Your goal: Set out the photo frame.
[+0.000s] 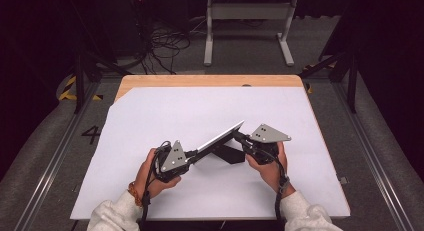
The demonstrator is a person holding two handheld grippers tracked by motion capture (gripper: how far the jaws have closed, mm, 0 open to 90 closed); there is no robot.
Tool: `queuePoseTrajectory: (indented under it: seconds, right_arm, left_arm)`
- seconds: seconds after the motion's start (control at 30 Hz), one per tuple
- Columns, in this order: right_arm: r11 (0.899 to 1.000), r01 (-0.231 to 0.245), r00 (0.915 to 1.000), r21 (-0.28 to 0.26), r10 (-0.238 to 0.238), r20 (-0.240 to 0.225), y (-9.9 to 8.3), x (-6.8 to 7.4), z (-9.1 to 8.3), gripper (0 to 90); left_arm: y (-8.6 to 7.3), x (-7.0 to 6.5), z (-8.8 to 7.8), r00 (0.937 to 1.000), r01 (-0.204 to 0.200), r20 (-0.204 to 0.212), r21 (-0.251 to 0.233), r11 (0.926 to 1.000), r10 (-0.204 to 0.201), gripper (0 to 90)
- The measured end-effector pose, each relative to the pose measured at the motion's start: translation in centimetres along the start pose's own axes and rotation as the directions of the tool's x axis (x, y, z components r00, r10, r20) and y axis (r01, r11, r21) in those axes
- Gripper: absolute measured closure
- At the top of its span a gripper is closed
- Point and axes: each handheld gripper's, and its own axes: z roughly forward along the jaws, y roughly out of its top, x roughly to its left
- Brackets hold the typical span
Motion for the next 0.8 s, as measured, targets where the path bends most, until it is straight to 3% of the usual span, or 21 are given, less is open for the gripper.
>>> queuePoseTrajectory:
  seconds: [0.67,0.8]
  right_arm:
    - [1.000,-0.022,0.9997,-0.012,0.022,-0.009,0.3,-0.1,1.4,90.0]
    - [1.000,-0.027,0.9992,-0.015,0.027,-0.031,0.3,0.2,1.5,90.0]
  left_arm:
    - [0.6,-1.1,0.4,0.9992,-0.011,0.039,-0.012,0.9999,0.011,79.3]
    - [0.7,-1.2,0.5,0.9989,-0.013,0.045,-0.017,0.9998,0.014,78.4]
